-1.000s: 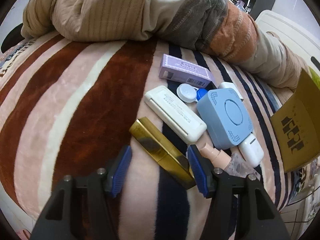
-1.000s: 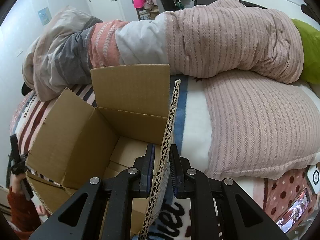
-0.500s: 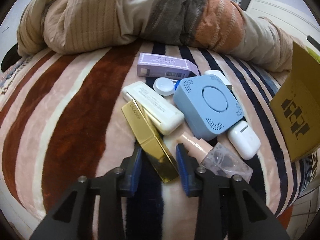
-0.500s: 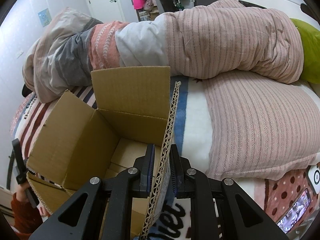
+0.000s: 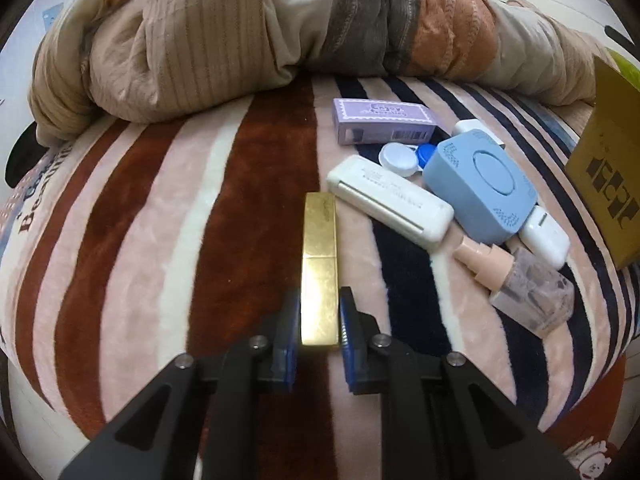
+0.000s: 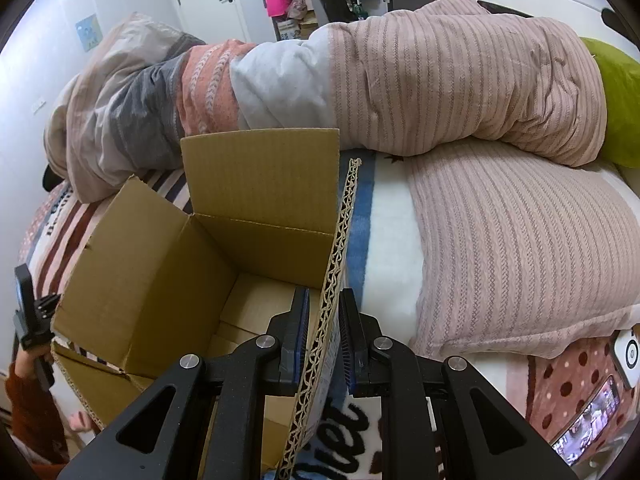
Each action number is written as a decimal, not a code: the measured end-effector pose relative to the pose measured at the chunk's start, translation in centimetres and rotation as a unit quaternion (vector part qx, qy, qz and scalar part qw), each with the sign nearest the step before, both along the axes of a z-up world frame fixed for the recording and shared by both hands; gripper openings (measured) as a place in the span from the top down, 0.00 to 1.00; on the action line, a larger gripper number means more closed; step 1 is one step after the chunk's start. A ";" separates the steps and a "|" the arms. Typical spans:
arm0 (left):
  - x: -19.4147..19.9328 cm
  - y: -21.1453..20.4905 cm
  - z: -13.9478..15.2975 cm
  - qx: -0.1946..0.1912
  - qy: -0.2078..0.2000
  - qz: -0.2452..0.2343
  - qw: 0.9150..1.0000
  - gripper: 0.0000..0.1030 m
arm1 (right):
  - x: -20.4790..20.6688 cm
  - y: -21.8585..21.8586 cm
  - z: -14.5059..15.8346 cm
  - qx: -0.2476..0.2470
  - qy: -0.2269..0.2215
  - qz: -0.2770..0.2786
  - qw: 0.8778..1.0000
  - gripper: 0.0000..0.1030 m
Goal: Organize rigid objects
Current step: 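Grasp the gold bar with the left tool and lift it, then carry the gold bar into the box and open the left tool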
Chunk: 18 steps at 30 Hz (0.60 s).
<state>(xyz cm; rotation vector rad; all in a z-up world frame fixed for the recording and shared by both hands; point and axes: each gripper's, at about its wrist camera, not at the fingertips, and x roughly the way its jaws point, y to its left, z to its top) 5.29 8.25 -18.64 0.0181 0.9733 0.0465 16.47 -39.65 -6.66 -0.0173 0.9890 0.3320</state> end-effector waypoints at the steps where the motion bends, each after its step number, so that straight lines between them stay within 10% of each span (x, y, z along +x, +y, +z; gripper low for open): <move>1: 0.0 0.0 0.0 -0.003 -0.007 0.006 1.000 0.85 | 0.0 0.0 0.0 -0.001 0.000 0.000 1.000 0.90; 10: 0.1 -0.6 1.9 -0.010 -0.041 0.013 0.999 0.85 | 0.0 0.1 0.0 0.001 0.004 0.006 1.000 0.90; 18: 0.4 -4.1 11.3 -0.006 -0.125 -0.031 0.992 0.85 | -0.1 -0.2 -0.1 0.012 0.006 0.010 1.000 0.90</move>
